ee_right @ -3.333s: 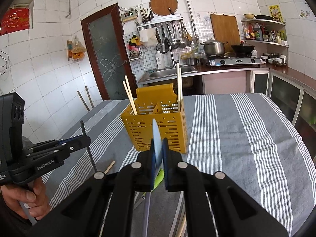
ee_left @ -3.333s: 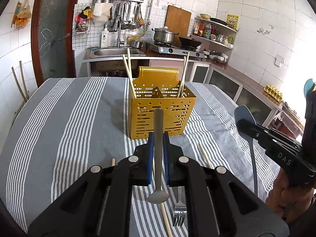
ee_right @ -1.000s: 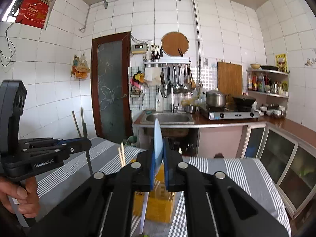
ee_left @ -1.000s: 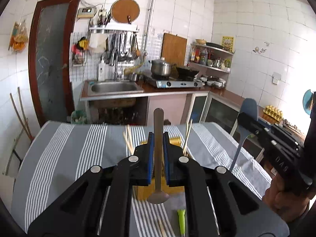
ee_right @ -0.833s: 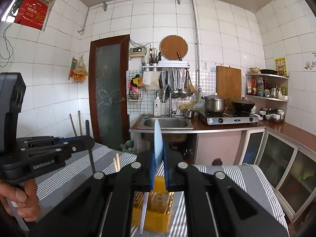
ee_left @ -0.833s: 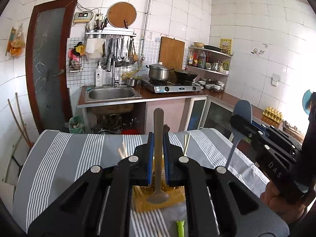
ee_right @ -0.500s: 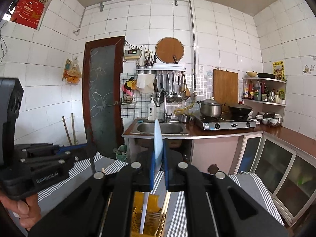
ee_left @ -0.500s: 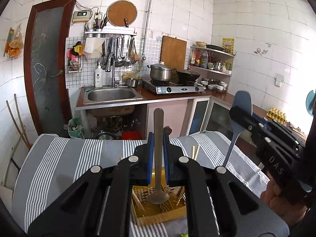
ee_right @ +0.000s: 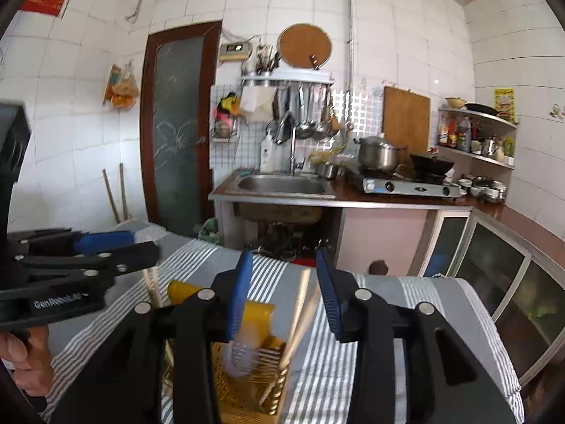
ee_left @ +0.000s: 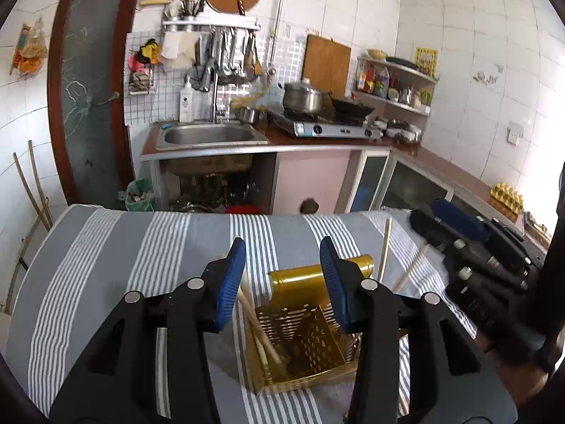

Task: Organize utensils
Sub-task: 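Lower both utensils into the caddy and open both tools, then move both tools back down toward the remaining utensils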

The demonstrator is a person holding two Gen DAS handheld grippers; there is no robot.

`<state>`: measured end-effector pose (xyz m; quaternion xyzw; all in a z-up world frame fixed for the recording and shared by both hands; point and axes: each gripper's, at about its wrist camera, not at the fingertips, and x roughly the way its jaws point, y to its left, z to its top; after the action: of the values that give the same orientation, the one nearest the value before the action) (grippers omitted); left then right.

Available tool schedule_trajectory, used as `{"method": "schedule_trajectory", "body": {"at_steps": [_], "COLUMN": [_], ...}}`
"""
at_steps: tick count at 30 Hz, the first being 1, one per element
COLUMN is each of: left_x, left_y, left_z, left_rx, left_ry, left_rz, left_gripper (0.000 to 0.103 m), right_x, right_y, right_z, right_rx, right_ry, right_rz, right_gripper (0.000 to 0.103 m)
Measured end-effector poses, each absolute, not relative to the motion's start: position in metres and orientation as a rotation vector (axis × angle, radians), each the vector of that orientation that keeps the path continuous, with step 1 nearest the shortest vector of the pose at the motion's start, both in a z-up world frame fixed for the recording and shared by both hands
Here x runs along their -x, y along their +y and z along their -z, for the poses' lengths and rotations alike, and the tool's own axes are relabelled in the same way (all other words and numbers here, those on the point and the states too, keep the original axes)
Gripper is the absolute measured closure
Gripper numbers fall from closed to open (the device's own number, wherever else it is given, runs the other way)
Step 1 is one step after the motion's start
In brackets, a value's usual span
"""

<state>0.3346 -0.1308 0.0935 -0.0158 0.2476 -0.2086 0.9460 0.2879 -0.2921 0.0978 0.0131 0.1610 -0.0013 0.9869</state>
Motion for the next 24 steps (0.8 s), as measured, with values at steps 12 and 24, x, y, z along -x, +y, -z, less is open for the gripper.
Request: {"method": "schedule_trajectory", "body": {"at_steps": [12, 24], "left_x": [-0.26, -0.194], "left_y": [-0.065, -0.014], "left_z": [-0.092, 0.062], "left_rx": [0.001, 0.042], "left_ry": [0.467, 0.801], "left_rz": [0.325, 0.297], "left_gripper": [0.061, 0.061], "right_x": [-0.209, -0.136], "right_y": [-0.308, -0.288], "right_z": [-0.091, 0.044], "right_rx": [-0.108, -0.27], "right_ry": [0.426, 0.773], "right_rz": [0.034, -0.003], "right_gripper": [0.065, 0.064]}}
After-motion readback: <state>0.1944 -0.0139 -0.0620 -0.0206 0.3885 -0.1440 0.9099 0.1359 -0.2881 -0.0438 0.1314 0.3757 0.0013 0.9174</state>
